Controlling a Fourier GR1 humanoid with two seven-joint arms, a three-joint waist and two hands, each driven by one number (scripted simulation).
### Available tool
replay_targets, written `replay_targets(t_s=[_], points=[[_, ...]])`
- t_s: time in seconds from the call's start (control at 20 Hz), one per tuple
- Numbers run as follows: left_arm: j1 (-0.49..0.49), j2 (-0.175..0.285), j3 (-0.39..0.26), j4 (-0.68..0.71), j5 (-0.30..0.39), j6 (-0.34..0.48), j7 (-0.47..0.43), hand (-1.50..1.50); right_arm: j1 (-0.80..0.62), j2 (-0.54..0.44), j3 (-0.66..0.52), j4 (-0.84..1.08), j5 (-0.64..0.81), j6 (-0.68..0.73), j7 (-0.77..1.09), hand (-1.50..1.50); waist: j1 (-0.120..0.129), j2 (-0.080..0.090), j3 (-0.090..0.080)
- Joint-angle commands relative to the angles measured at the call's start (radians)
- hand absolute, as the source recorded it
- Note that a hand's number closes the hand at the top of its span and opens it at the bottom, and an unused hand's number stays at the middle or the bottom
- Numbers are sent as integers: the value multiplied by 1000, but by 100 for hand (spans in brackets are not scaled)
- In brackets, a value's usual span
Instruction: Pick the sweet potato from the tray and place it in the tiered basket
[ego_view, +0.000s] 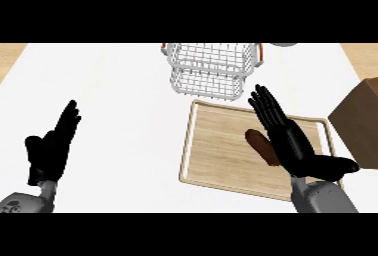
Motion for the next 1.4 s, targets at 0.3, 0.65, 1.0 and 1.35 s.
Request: replay_targets(t_s=[0.3,0.65,1.0,1.35], points=[[-52,-94,-97,-18,25,-137,-75,0,-219,-190,186,186,618,-215,80,-150,-7,-16,13],[-78,-183,-111,93,12,-202,-149,0,-223,120,302,392,713,-357,-82,-150,-5,-7,32],[-47,-127,-61,83,46,-237,-146,0,-303,-68,453,162,1080,-251,403,-150,-39,-34,25],[-23,-153,-81,117,24,-223,-173,0,-432,-191,582,122,1295,162,726,-150,-66,-47,19]])
